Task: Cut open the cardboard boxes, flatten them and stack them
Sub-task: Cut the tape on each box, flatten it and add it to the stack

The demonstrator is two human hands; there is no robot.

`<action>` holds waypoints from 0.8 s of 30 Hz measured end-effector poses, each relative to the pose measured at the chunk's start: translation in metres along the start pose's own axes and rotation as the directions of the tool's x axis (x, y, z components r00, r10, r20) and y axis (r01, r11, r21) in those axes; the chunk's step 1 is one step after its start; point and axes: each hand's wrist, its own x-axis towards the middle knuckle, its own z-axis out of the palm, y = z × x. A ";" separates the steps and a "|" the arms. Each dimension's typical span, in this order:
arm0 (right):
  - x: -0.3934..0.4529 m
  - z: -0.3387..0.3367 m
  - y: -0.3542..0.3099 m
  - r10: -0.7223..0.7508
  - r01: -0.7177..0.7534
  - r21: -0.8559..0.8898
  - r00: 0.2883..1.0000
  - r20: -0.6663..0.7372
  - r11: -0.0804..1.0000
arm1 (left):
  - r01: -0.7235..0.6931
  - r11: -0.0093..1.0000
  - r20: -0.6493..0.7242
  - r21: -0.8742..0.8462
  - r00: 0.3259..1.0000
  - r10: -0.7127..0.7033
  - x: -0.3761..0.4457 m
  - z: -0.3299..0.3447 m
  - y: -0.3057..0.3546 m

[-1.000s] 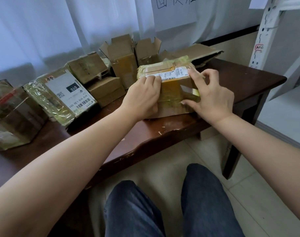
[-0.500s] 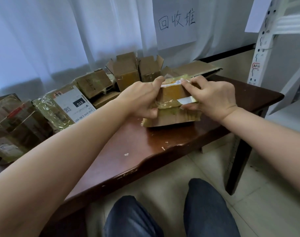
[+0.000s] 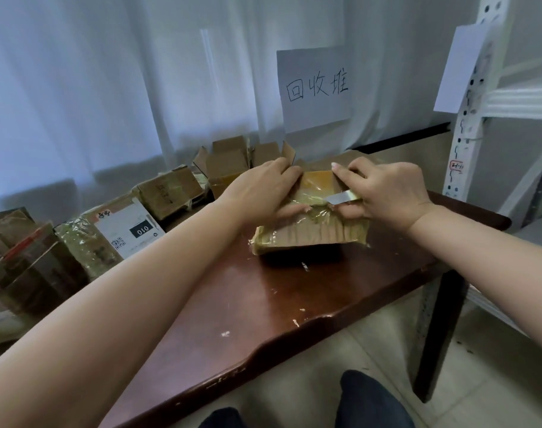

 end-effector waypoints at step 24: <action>-0.027 -0.038 -0.020 0.193 -0.303 0.409 0.938 0.288 0.861 | 0.055 0.855 0.152 -0.515 0.988 0.029 -0.054 -0.023 0.021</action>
